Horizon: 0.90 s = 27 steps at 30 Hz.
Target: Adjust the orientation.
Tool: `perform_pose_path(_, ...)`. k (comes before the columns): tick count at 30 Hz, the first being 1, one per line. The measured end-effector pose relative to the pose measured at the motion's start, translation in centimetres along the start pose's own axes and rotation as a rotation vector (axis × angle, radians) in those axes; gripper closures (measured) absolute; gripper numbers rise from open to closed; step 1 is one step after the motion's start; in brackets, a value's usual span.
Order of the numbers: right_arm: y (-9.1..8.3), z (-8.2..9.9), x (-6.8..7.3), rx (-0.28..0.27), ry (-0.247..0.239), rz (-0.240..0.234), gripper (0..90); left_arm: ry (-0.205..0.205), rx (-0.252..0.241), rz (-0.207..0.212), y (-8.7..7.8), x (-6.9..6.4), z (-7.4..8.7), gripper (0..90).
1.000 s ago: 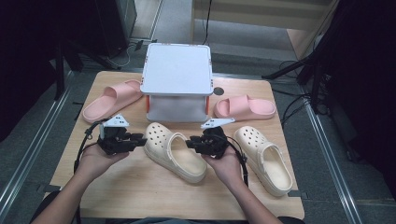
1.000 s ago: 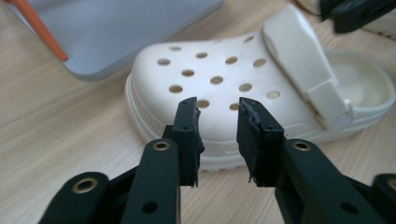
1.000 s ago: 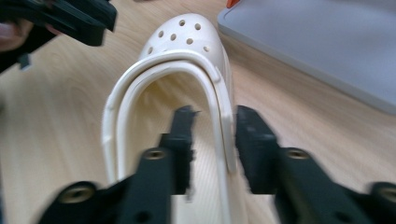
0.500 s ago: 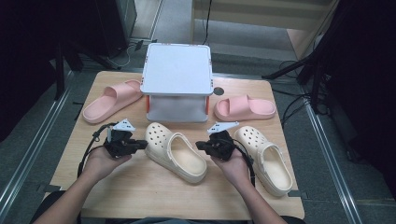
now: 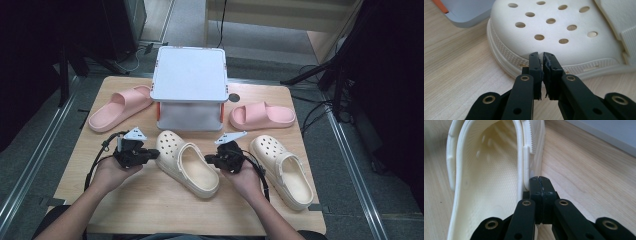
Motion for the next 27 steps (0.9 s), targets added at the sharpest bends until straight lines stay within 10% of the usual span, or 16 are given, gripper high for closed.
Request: perform_pose_path(27,1.6,1.4,6.2,-0.055,-0.071,-0.071,89.7,-0.031,-0.031,0.013,1.7,2.9,-1.9,88.5)
Point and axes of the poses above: each handheld gripper's, and its own axes: y roughly forward along the jaws, z roughly out of its underside, x roughly to its left, the point moved 8 cm from there along y, roughly forward along the jaws, and after that the axes turned 7 degrees about y, right-handed, at the moved point
